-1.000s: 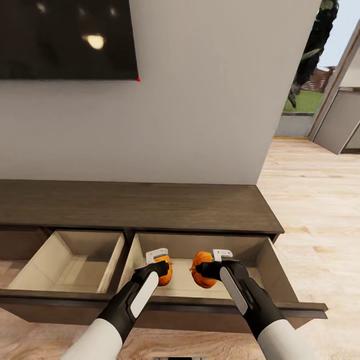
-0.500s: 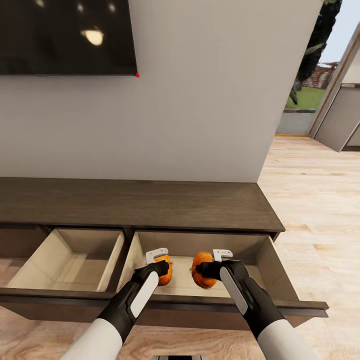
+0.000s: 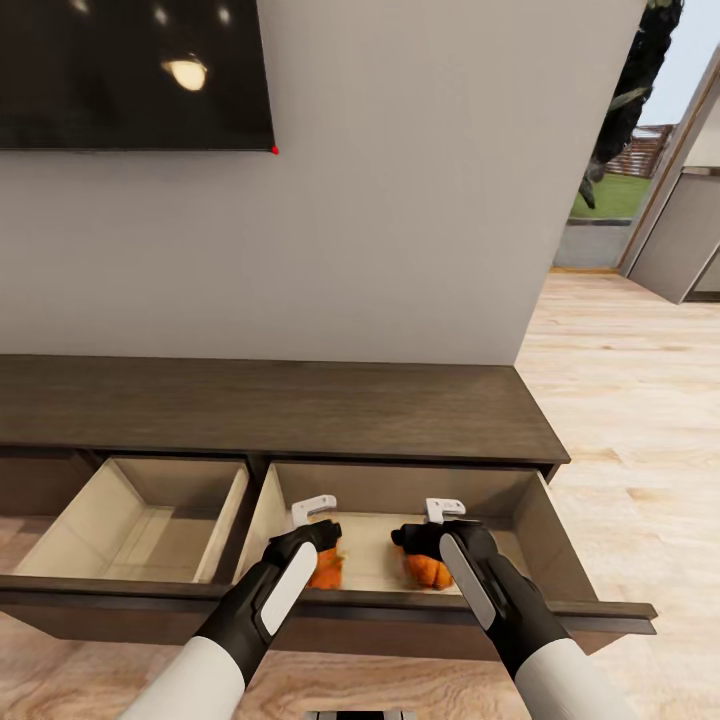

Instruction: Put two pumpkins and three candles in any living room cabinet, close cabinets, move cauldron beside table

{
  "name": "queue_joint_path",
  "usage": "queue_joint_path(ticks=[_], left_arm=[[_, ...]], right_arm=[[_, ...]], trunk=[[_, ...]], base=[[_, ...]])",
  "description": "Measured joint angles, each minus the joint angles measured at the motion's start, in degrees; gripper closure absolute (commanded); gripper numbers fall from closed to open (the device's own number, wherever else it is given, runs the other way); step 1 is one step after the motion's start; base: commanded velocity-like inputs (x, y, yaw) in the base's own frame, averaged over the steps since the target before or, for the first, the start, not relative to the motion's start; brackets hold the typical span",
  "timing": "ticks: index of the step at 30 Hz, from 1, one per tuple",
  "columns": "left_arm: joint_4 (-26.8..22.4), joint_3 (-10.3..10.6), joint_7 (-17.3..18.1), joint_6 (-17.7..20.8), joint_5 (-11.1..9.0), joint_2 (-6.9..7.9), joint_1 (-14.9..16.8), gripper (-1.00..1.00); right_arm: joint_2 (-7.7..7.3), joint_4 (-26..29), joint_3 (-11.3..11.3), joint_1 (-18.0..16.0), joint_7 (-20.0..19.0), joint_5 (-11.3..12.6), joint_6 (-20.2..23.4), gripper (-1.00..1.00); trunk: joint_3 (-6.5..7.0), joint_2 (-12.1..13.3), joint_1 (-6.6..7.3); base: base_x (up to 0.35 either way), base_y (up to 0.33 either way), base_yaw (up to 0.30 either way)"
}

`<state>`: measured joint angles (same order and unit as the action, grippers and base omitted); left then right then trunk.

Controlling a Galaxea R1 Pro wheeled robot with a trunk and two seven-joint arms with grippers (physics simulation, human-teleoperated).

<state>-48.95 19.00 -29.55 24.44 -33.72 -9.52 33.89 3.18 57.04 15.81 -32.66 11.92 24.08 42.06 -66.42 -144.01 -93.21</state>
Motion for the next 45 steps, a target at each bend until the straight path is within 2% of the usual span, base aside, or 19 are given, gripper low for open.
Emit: queue_joint_path(ticks=[3,45], left_arm=[[-0.01,0.00,0.00,0.00,-0.05,0.00,0.00,-1.00],[-0.53,-0.43,-0.04,0.71,-1.16,0.35,-0.02,-1.00]], right_arm=[[0.00,0.02,0.00,0.00,0.00,0.01,0.01,-1.00],[-0.17,-0.06,-0.17,-0.09,-0.10,0.19,0.08,-1.00]], trunk=[[0.00,0.00,0.00],[9.31,0.56,1.07]], base=[[0.000,0.000,0.000],[-0.011,0.000,0.000]])
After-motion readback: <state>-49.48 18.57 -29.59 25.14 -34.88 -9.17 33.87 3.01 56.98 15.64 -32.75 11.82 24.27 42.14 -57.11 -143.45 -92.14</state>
